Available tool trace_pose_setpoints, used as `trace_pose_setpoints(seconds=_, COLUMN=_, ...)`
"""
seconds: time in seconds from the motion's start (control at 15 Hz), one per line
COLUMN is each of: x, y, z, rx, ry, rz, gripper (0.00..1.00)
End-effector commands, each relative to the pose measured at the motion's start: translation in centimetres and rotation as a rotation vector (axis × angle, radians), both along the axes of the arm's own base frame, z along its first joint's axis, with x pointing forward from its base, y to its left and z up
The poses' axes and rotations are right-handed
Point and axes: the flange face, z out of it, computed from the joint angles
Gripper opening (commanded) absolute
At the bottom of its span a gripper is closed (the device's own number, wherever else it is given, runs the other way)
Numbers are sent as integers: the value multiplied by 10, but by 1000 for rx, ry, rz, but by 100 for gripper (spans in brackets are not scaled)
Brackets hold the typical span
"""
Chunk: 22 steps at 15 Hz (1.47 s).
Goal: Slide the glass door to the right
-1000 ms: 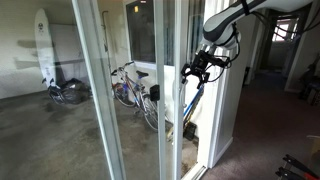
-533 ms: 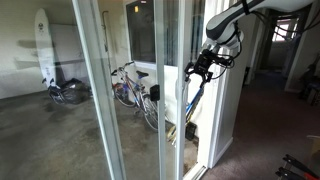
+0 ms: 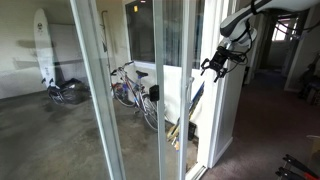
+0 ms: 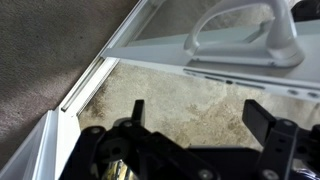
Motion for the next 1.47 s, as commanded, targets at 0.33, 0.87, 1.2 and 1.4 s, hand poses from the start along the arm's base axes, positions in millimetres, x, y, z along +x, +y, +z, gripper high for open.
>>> trace_pose_setpoints(seconds=0.33, x=-41, y=3, z=-16, rx=-43, ry=4, rz=104, gripper=100)
trace_pose_setpoints(seconds=0.87, x=-51, y=73, z=4, rx=-100, ry=-84, rz=212, gripper=100)
trace_pose_setpoints(seconds=1.2, x=-44, y=105, z=10, rx=-147, ry=-134, rz=248, gripper=100)
trace_pose_setpoints(seconds=1.4, x=-41, y=118, z=14, rx=-155, ry=-150, rz=263, gripper=100)
